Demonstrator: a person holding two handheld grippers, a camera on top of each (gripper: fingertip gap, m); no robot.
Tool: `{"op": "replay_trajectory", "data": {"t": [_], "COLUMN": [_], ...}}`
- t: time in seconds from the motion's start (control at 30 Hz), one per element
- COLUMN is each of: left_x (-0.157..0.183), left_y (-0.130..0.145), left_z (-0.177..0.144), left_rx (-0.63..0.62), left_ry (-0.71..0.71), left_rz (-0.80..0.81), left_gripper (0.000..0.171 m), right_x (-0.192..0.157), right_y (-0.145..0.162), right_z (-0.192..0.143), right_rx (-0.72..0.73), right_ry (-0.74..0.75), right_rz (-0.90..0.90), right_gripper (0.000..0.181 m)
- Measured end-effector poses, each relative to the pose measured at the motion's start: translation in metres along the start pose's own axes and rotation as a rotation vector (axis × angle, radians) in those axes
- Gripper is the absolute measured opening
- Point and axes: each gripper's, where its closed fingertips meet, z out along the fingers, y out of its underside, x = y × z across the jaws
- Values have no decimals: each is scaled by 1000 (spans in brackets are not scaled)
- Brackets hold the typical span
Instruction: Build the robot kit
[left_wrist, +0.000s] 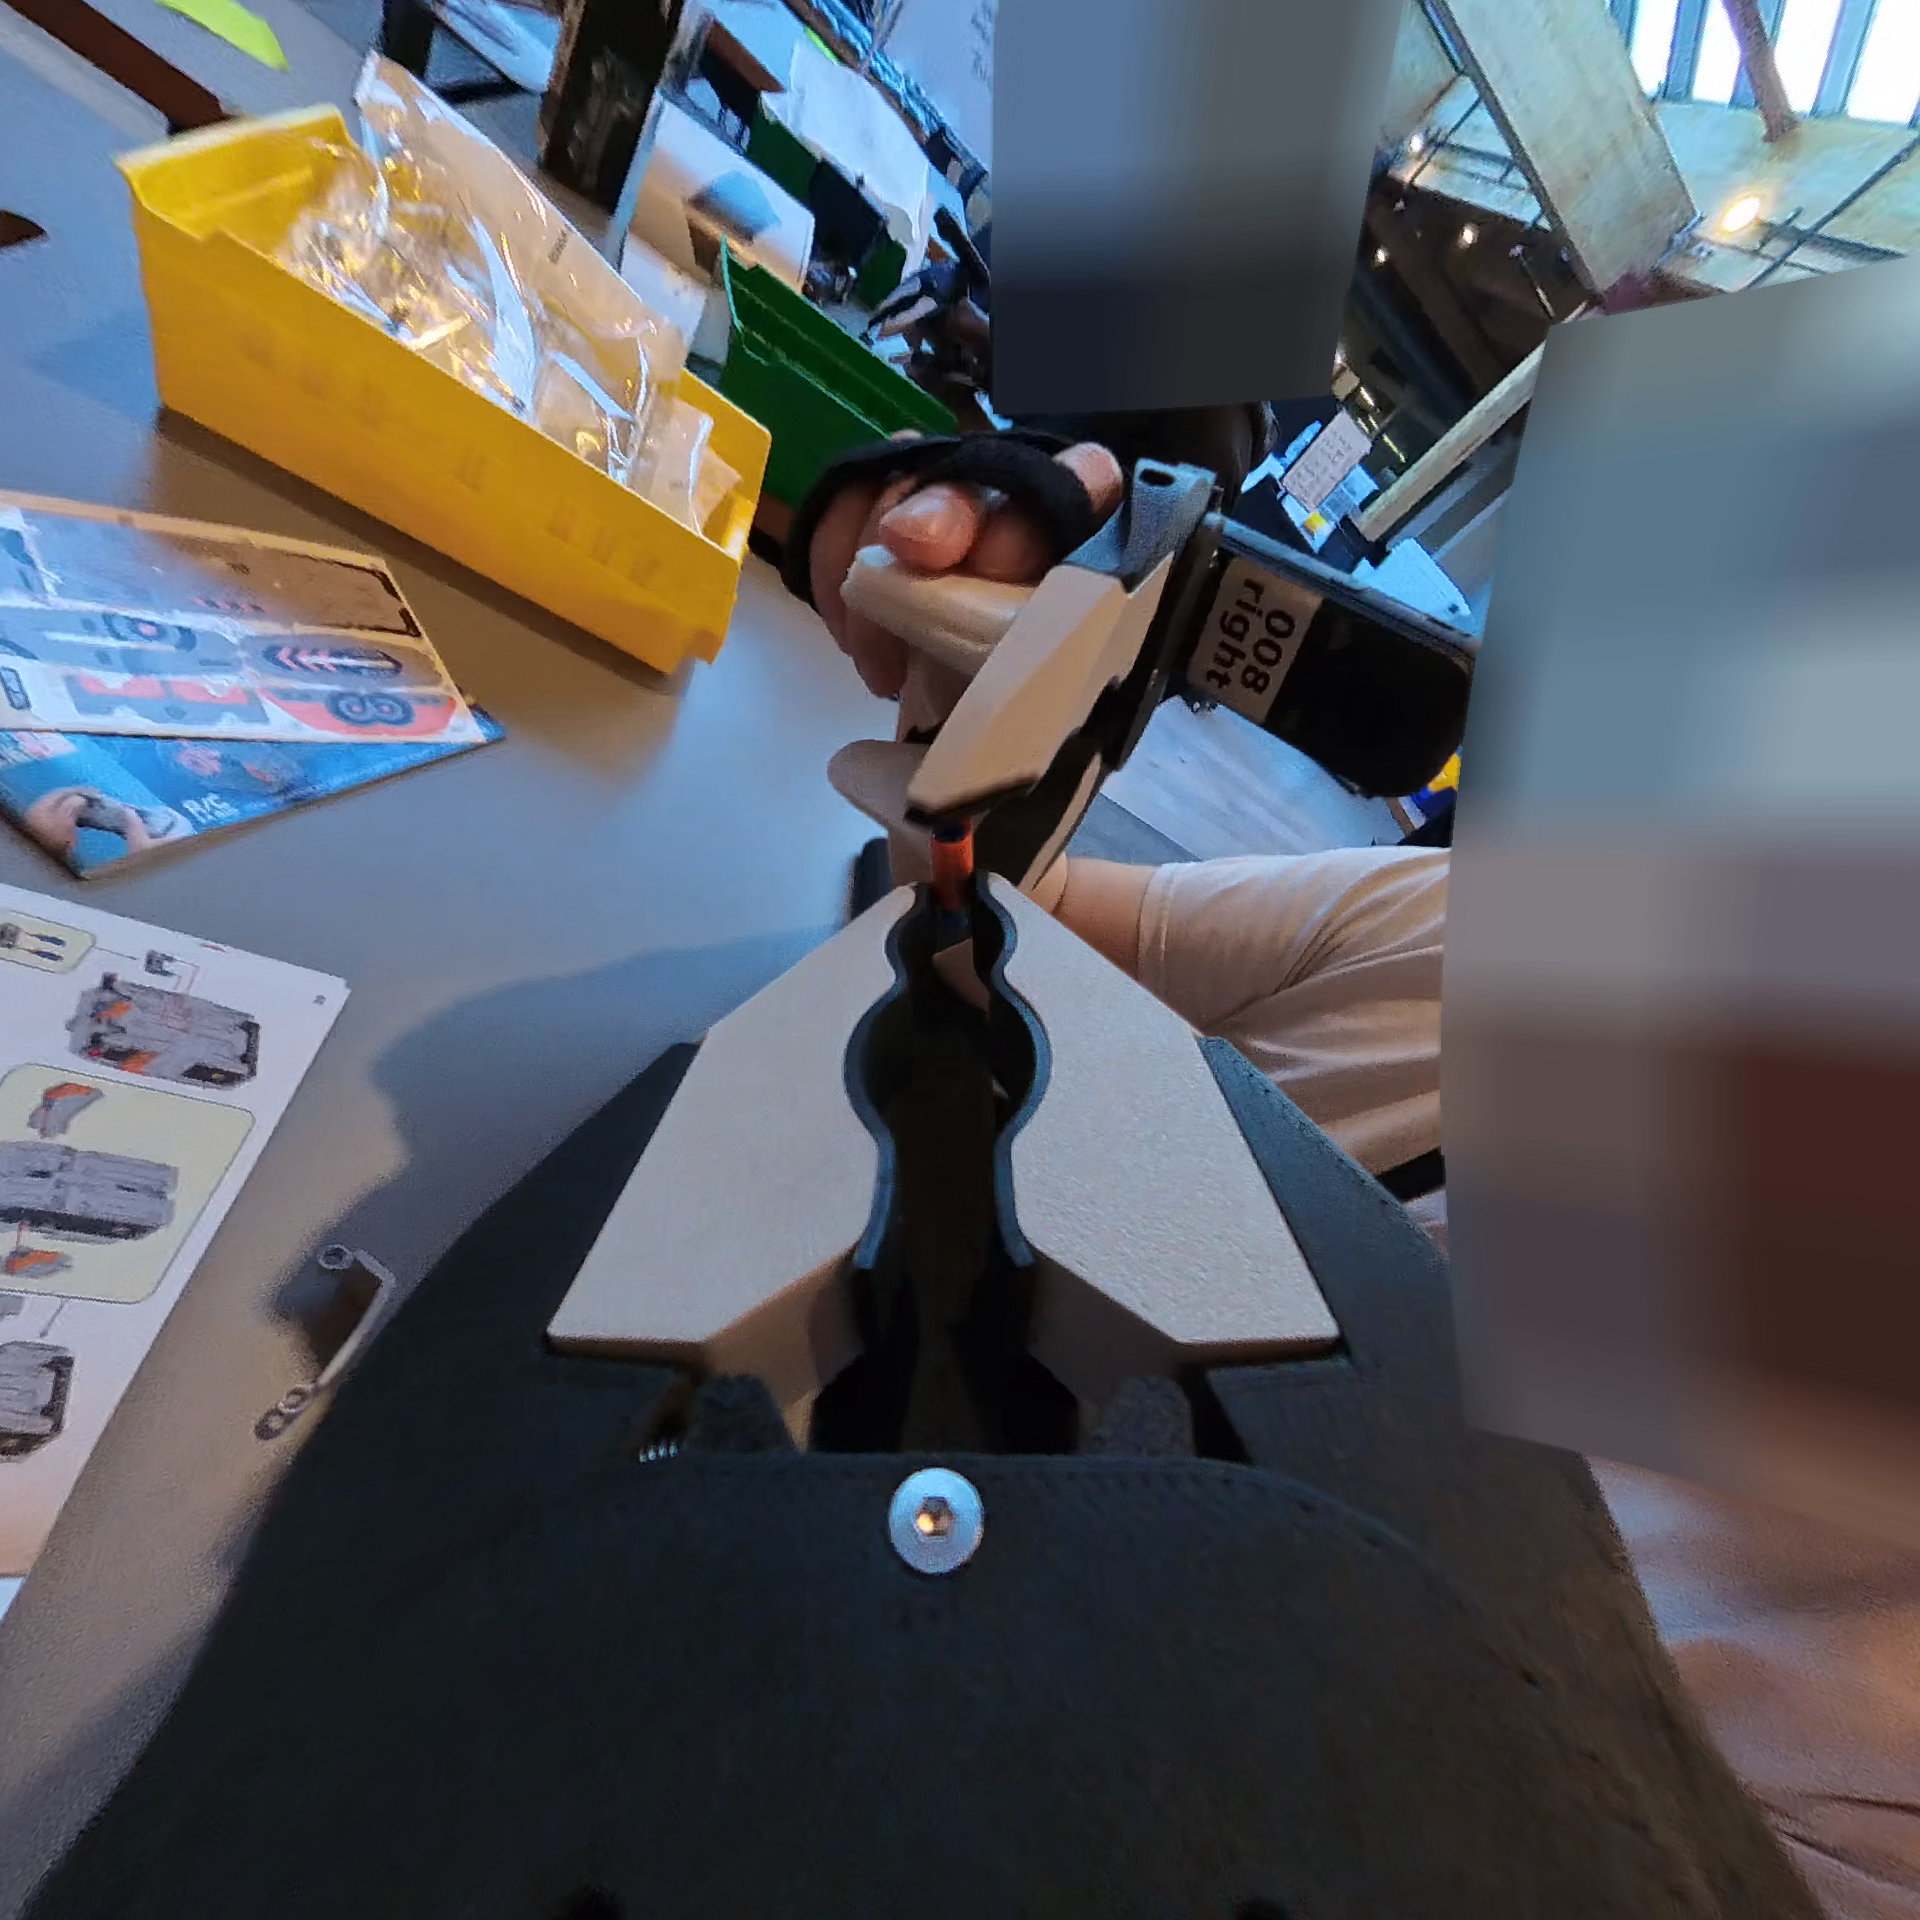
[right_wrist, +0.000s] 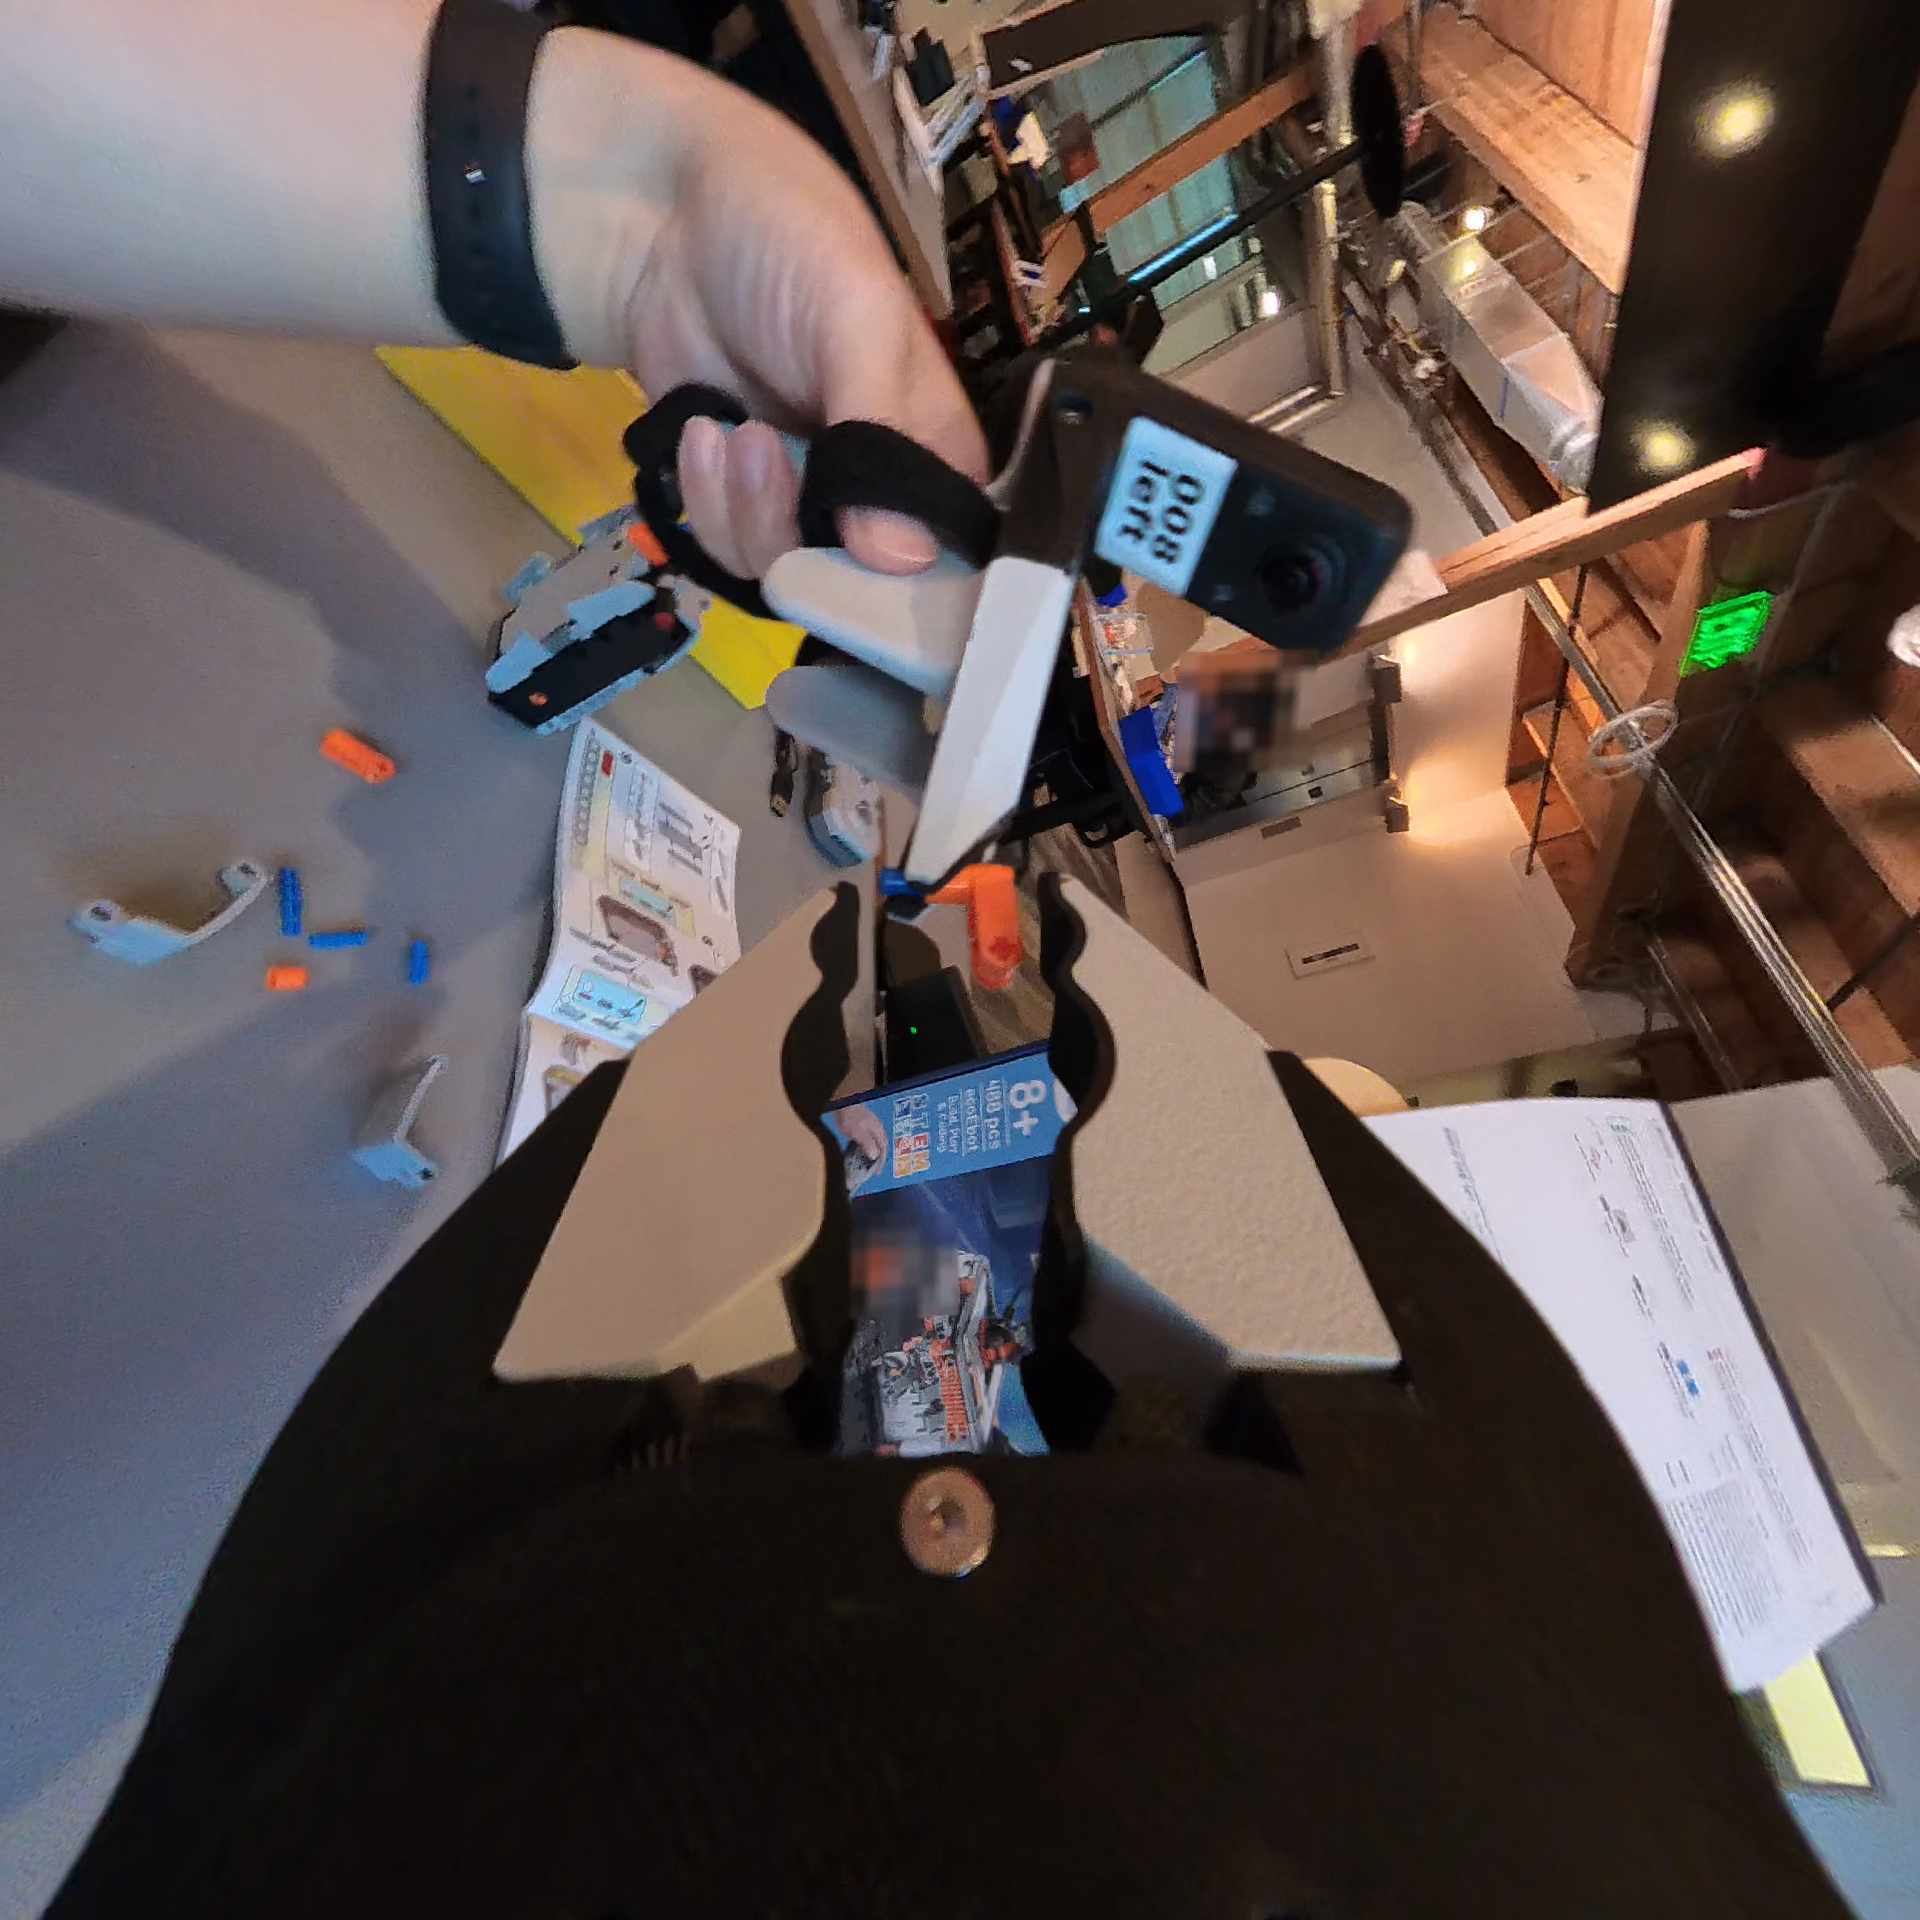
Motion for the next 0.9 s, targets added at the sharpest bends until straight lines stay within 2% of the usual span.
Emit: {"op": "replay_trajectory", "data": {"t": [0.13,0.43,0.9], "left_x": [-3,-6,-15], "left_y": [7,5,7], "left_z": [3,-2,-3], "left_rx": [-44,-24,-28], "left_ry": [-35,-57,-82], "left_rz": [5,0,-31], "left_gripper": [5,5,5], "right_x": [-9,-6,-11], "right_y": [3,0,9], "right_z": [7,7,11], "right_rx": [-25,-4,-34], "right_ry": [-46,-69,-106], "right_rz": [20,137,185], "right_gripper": [24,23,24]}}
